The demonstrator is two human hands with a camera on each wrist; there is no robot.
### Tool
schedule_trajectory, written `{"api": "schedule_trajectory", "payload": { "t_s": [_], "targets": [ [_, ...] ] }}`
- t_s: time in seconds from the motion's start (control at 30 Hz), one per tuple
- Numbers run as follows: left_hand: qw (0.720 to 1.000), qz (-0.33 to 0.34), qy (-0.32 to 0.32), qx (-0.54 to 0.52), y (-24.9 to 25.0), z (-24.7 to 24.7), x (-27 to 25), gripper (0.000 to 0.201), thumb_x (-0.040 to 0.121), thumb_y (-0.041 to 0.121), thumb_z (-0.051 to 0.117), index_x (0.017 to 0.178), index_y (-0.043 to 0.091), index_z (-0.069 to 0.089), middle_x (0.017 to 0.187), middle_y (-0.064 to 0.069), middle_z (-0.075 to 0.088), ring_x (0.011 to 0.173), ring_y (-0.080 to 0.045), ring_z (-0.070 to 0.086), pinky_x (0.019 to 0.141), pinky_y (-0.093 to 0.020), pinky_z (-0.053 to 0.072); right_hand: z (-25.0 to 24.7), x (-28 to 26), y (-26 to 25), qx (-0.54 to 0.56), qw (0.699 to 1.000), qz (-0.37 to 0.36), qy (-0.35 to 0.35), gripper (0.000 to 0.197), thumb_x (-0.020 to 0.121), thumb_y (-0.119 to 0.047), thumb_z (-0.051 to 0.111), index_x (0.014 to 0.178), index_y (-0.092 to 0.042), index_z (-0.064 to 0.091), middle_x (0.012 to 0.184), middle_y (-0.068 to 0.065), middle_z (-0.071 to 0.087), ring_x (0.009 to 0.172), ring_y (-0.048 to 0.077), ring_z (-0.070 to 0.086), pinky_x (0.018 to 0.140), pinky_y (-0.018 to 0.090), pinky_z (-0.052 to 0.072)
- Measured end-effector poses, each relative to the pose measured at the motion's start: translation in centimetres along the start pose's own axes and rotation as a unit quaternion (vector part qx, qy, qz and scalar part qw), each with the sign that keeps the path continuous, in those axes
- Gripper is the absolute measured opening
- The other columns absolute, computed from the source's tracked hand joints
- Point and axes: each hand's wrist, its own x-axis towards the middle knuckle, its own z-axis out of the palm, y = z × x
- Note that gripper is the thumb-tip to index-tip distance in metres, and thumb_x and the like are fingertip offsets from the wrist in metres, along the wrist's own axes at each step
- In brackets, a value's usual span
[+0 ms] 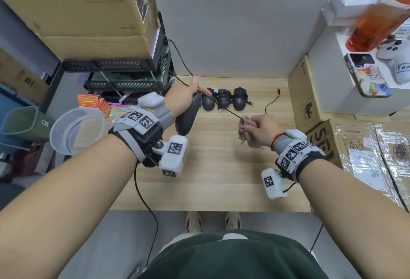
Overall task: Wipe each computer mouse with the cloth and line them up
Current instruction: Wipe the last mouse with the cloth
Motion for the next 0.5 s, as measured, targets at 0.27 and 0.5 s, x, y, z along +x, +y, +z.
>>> {"api": "schedule_trajectory", "payload": {
  "t_s": [0.27, 0.5],
  "targets": [
    [0.995, -0.037, 0.063, -0.074, 0.1, -3.6, 1.1, 0.075, 0.109, 0.046, 0.028, 0.048, 0.025, 0.066, 0.064, 0.001, 0.061, 0.062, -0.017, 0.054, 0.073, -0.031, 0.043, 0.3, -0.7, 6.0, 0.018, 0.987, 0.162, 0.012, 0.024, 0.095, -0.032, 0.061, 0.096, -0.011, 0.07, 0.095, 0.015, 0.07, 0.085, 0.031, 0.063, 0.069, 0.025, 0.039],
    [0.978, -0.031, 0.01, 0.207, 0.0, -1.5, -0.3, 0.061, 0.109, 0.04, 0.028, 0.062, 0.021, 0.064, 0.067, -0.002, 0.056, 0.071, -0.021, 0.051, 0.073, -0.03, 0.032, -1.5, -0.2, 1.4, 0.051, 0.987, 0.136, 0.07, 0.039, 0.097, -0.042, 0.053, 0.092, -0.007, 0.071, 0.092, 0.017, 0.071, 0.092, 0.035, 0.065, 0.084, 0.038, 0.051]
  ]
}}
